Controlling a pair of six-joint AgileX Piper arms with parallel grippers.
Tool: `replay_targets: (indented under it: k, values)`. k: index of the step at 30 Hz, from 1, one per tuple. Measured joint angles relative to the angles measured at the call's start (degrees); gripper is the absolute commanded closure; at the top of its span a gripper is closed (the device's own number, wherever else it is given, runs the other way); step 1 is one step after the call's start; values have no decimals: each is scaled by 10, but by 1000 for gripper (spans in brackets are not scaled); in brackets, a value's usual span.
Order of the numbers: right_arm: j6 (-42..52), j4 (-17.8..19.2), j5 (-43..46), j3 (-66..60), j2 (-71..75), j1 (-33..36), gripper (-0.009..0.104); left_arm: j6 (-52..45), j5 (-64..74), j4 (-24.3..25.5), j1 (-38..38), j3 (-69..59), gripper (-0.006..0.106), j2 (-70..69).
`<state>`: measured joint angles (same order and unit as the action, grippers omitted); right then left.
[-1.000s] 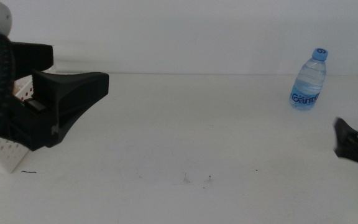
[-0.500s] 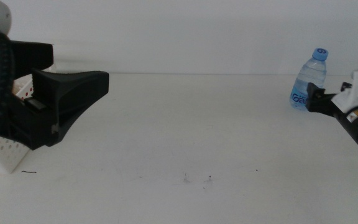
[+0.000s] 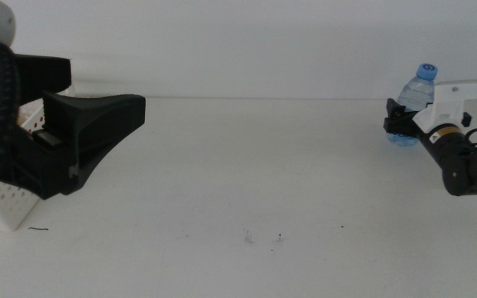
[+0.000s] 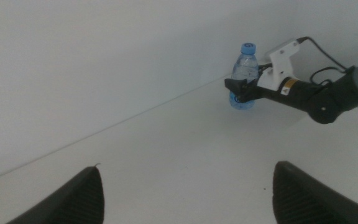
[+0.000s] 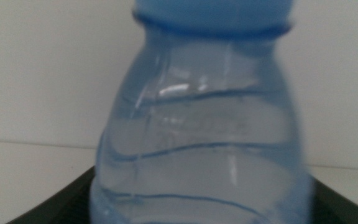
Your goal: Use arms to grab the bottles and put them into the dustbin to the left of the table.
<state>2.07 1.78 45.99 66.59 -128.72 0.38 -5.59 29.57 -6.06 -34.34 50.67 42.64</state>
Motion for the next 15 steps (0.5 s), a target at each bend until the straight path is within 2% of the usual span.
replay_targets:
  k: [2, 3, 4, 5, 8, 9, 13, 15]
  values:
    - [0, 3, -1, 24, -22, 0, 6, 0, 0, 0, 0, 0, 7, 0]
    - [0, 4, -1, 33, -32, 0, 9, 0, 0, 0, 0, 0, 7, 0]
    - [0, 5, -2, 41, -40, 0, 18, 0, 0, 0, 0, 0, 7, 0]
    - [0, 7, -2, 46, -45, 0, 29, 0, 0, 0, 0, 0, 7, 0]
    - [-7, 23, -3, 53, -51, 0, 85, 0, 0, 0, 0, 0, 7, 0]
    - [-17, 33, -4, 55, -51, 0, 97, 0, 0, 0, 0, 0, 7, 0]
    - [-60, 86, -15, 55, -40, 15, 83, 0, 0, 0, 0, 0, 7, 0]
    - [-68, 97, -25, 55, -28, 37, 80, 0, 0, 0, 0, 0, 7, 0]
